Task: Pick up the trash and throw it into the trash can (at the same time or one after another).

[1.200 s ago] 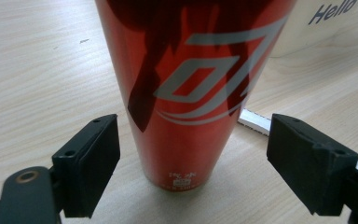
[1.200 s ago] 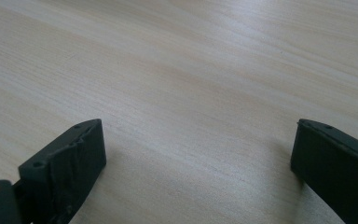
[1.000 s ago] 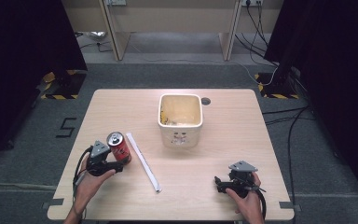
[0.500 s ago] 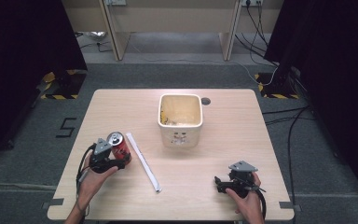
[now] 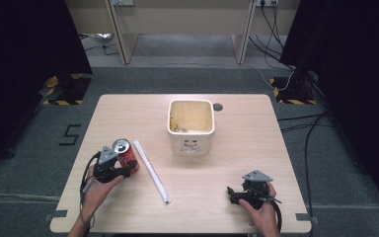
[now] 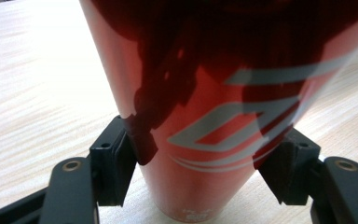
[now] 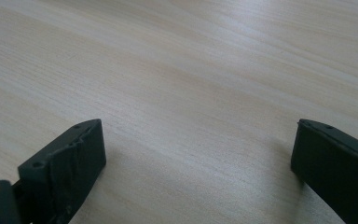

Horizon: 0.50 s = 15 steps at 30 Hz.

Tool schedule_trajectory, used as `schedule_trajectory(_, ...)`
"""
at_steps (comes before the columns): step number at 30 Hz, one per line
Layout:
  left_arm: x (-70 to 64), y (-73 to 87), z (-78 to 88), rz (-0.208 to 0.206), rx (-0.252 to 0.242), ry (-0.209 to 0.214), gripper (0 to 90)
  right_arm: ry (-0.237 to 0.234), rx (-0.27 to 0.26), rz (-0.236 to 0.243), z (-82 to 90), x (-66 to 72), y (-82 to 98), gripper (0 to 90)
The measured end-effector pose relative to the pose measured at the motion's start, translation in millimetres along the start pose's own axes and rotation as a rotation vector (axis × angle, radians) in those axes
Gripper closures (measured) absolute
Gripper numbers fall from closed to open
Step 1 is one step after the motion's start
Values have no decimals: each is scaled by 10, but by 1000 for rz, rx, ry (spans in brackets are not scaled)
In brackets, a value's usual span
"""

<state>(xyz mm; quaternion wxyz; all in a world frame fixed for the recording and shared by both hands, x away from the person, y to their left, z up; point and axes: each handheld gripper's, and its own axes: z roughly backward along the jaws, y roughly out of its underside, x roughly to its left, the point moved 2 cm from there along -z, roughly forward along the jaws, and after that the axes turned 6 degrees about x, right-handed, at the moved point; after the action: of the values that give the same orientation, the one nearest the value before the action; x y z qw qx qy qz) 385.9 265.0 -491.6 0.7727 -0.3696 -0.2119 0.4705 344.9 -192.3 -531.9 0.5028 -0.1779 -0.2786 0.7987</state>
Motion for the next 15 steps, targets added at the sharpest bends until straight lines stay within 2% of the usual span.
schedule_trajectory(7, -14, -29, 36, -10, 1, 4, 340, 0, 0, 0, 0, 0, 0, 34)
schedule_trajectory(15, -45, -122, 111, -12, -17, 41, 340, 0, 0, 0, 0, 0, 0, 34)
